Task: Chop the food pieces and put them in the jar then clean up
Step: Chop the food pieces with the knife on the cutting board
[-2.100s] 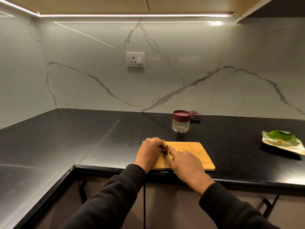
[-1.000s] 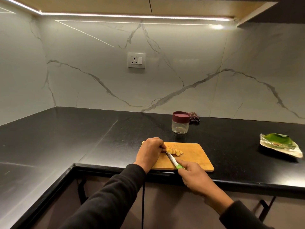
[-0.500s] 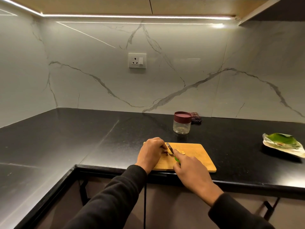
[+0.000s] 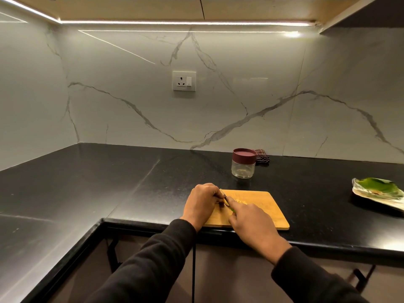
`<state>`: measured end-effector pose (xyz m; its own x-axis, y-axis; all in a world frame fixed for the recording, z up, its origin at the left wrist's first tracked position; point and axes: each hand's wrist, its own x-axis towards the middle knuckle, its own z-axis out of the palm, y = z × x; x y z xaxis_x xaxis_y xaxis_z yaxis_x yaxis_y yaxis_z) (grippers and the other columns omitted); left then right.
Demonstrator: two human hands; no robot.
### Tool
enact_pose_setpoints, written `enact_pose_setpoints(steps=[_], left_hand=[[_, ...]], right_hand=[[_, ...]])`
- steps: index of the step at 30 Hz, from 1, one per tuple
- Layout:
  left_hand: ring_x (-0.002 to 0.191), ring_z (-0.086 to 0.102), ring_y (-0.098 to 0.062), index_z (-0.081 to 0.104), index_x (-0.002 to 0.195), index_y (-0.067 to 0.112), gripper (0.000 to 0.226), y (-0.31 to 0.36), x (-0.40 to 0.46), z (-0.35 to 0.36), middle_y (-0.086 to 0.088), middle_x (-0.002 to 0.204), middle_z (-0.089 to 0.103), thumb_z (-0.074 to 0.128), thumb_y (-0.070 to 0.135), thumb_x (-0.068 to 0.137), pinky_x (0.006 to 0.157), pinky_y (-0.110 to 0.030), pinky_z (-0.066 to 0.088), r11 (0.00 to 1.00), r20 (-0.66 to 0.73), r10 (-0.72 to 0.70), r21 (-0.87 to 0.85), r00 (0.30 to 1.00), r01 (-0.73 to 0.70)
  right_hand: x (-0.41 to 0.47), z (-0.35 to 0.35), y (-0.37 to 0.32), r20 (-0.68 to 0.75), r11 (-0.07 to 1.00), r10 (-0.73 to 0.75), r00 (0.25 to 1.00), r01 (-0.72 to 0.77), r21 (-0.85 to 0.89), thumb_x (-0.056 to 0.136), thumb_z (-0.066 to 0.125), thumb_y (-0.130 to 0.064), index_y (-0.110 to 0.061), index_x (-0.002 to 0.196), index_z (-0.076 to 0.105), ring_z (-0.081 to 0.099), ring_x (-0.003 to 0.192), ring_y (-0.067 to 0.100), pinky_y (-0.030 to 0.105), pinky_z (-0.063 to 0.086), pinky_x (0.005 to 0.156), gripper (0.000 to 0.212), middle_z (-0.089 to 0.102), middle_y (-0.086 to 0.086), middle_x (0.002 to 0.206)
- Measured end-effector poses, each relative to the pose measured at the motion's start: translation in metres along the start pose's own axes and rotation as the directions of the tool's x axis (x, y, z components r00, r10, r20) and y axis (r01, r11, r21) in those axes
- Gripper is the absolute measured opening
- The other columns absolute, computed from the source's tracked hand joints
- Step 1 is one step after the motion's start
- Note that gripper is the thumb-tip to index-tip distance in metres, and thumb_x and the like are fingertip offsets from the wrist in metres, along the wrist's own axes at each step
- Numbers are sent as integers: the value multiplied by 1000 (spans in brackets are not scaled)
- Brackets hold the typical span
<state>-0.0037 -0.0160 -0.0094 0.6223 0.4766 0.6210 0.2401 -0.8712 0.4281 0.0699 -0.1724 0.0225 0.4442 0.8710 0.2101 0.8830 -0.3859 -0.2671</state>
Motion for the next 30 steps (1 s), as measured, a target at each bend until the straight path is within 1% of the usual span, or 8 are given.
enact_pose_setpoints(steps=[2, 5, 11, 13, 18, 23, 28, 30], left_hand=[[75, 64, 0, 79, 86, 17, 13, 0, 0, 0, 6, 89, 72, 72, 7, 90, 75, -8, 53, 1000, 0, 6, 4, 1000, -6], [76, 66, -2, 79, 86, 17, 14, 0, 0, -1, 5, 89, 72, 73, 5, 89, 77, -11, 54, 1000, -4, 12, -4, 1000, -12], [76, 66, -1, 79, 89, 16, 13, 3, 0, -1, 4, 91, 72, 70, 7, 91, 77, -9, 54, 1000, -5, 19, -2, 1000, -19], [75, 66, -1, 79, 88, 16, 14, 2, 0, -1, 5, 90, 72, 70, 6, 91, 77, -12, 55, 1000, -6, 19, 3, 1000, -19], [75, 66, -3, 78, 85, 16, 13, 2, 0, -2, 5, 88, 72, 71, 6, 90, 75, -16, 57, 1000, -2, 21, 7, 1000, -21], [74, 66, -4, 79, 82, 16, 14, 1, 0, -1, 5, 85, 72, 72, 6, 89, 74, -19, 58, 1000, -9, 9, 12, 1000, -9], [75, 65, -4, 79, 82, 16, 12, -1, 1, 0, 5, 86, 73, 73, 8, 88, 74, -18, 57, 1000, -14, -8, 22, 1000, 8], [75, 65, -2, 79, 84, 17, 11, -2, 2, 1, 6, 86, 72, 74, 9, 89, 75, -17, 57, 1000, -13, -5, 18, 1000, 6]], right_hand=[[6, 0, -1, 11, 1000, -2, 1000, 2, 0, 106, 42, -33, -37, 158, 23, 55, 83, 10, 22, 42, 62, 56, 57, -5, 95], [11, 2, 0, 8, 1000, -2, 1000, 2, -5, 106, 42, -33, -36, 158, 25, 55, 82, 10, 23, 44, 63, 55, 57, -6, 92], [9, 5, 6, 11, 999, -17, 1000, 17, -31, 107, 40, -34, -37, 159, 21, 51, 74, 9, 20, 37, 56, 55, 55, -5, 88], [7, 6, 7, 23, 1000, -20, 1000, 20, -8, 107, 39, -32, -36, 159, 20, 51, 77, 9, 20, 36, 55, 56, 55, -4, 90], [1, 12, 9, 26, 997, -8, 1000, 6, 80, 105, 40, -31, -34, 159, 21, 53, 88, 13, 23, 41, 68, 57, 61, -1, 104], [0, 9, 7, 58, 1000, -6, 998, 6, 0, 105, 40, -30, -33, 160, 19, 51, 89, 14, 25, 40, 69, 59, 62, 2, 113], [-6, 8, 2, 96, 998, -27, 995, 32, -53, 105, 42, -27, -29, 160, 21, 58, 105, 18, 27, 44, 75, 59, 62, 1, 126], [-12, 8, 4, 86, 999, -26, 996, 29, -40, 104, 42, -28, -29, 160, 21, 58, 102, 16, 27, 44, 75, 59, 62, 0, 125]])
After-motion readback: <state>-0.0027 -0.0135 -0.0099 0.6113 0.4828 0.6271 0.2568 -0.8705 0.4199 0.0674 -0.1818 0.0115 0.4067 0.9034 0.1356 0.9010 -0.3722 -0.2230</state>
